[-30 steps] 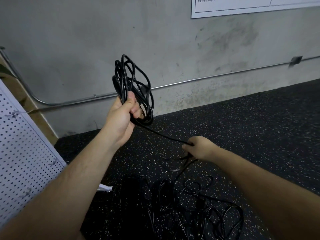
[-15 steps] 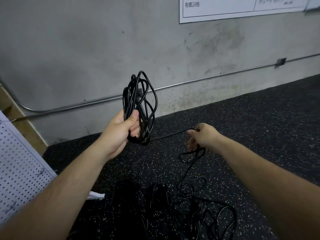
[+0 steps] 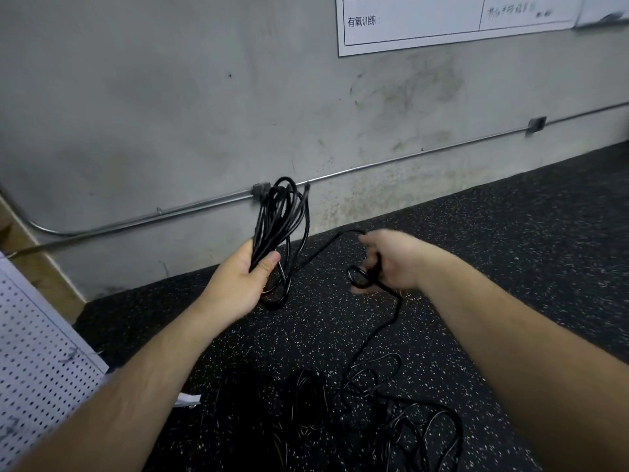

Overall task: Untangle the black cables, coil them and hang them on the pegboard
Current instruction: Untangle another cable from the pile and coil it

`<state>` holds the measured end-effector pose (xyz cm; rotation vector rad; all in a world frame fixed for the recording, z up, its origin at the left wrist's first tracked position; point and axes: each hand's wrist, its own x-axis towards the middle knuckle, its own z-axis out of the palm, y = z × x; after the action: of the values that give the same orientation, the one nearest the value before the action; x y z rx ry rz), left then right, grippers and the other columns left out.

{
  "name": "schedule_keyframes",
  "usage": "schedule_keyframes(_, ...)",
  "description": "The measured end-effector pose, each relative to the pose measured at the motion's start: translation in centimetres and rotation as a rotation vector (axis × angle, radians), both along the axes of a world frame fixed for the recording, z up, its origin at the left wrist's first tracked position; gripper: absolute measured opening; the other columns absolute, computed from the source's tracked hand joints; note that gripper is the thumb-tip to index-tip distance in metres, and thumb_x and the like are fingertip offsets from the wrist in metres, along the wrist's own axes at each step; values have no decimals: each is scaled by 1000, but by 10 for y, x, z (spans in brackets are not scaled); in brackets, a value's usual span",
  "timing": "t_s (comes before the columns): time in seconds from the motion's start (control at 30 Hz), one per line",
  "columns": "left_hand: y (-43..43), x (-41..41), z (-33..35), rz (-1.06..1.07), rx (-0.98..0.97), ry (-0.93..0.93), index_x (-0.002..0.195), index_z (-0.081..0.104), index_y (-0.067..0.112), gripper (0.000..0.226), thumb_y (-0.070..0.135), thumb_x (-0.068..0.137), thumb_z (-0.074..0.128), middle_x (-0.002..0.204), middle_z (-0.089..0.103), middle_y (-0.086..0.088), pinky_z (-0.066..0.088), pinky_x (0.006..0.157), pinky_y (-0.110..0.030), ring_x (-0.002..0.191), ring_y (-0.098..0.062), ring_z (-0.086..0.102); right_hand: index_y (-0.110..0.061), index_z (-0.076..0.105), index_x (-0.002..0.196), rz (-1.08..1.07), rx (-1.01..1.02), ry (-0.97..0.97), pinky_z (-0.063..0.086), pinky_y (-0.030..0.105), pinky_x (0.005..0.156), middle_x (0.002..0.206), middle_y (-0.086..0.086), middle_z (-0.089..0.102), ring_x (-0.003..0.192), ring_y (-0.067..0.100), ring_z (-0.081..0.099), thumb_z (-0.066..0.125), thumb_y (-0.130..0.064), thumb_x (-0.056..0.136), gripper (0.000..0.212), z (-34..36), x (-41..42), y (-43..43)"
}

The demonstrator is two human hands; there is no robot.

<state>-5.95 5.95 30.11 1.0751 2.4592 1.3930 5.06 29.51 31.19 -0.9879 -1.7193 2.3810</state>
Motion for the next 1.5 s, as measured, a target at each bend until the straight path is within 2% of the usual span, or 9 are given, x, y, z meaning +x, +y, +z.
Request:
schedule_keyframes(0.13, 6, 9, -4, 46, -23, 27, 139, 51, 35, 33, 34, 106, 49, 114, 68, 10, 43, 87, -28, 116, -21, 63, -16, 40, 88, 30, -409, 292, 52, 34, 68, 69, -4, 36, 57, 11, 36, 37, -16, 98, 11, 20, 3, 1)
schedule_keyframes(0.3, 14, 3, -8, 109, 71, -14, 112, 52, 33, 10, 38, 106, 47, 107, 64, 13, 44, 77, -30, 107, -18, 65, -9, 45, 114, 274, -203, 428, 61, 39, 65, 92, 6, 72, 62, 11, 63, 34, -13, 109, 13, 32, 9, -15)
schedule_keyframes(0.4, 17, 3, -8, 98, 158, -81, 107, 56, 32, 11, 40, 105, 49, 64, 59, 11, 46, 70, -32, 66, -8, 59, -15, 46, 106, 310, 37, 415, 61, 48, 81, 99, 11, 75, 86, 27, 74, 34, -20, 112, 14, 33, 6, -25)
schedule_keyframes(0.57, 23, 16, -4, -10, 316, -280, 99, 60, 19, 21, 40, 98, 61, 64, 54, 12, 48, 68, -28, 61, -8, 49, -20, 55, 111, 268, 250, 382, 61, 49, 81, 94, 8, 62, 89, 32, 72, 41, -29, 109, 16, 28, 2, -42)
schedule_keyframes(0.73, 28, 29, -2, -113, 427, -498, 105, 60, 10, 42, 39, 78, 74, 66, 55, 9, 46, 62, -21, 60, -8, 46, -32, 69, 110, 169, 460, 407, 36, 47, 115, 141, 0, 59, 132, 20, 51, 47, -35, 107, 22, 23, -2, -54)
schedule_keyframes(0.9, 35, 43, -2, -139, 463, -595, 113, 68, 13, 42, 37, 79, 74, 92, 76, 1, 53, 75, -25, 79, -16, 70, -21, 75, 115, 176, 234, 517, 58, 44, 85, 112, 8, 76, 96, 31, 69, 56, -29, 104, 24, 19, -5, -76)
schedule_keyframes(1.07, 35, 43, 1, -89, 403, -467, 106, 73, 20, 23, 35, 89, 72, 97, 78, -4, 57, 83, -36, 95, -27, 74, -22, 74, 122, 232, 221, 571, 51, 34, 105, 121, 0, 74, 116, 16, 68, 56, -26, 104, 26, 16, -7, -81)
schedule_keyframes(1.3, 32, 25, -4, 45, 352, -202, 109, 72, 26, 14, 28, 100, 62, 104, 77, 9, 57, 88, -31, 100, -7, 71, -24, 45, 121, 269, 992, 343, 50, 20, 65, 95, -3, 66, 80, 11, 66, 53, -46, 102, 30, 21, 4, -84)
schedule_keyframes(1.5, 27, -3, -10, 206, 341, -94, 94, 65, 21, 16, 36, 94, 71, 89, 71, 2, 54, 79, -39, 83, -15, 67, -20, 70, 70, 460, 981, 75, 38, 31, 62, 56, -3, 51, 58, 18, 45, 53, -46, 100, 43, 31, 12, -71)
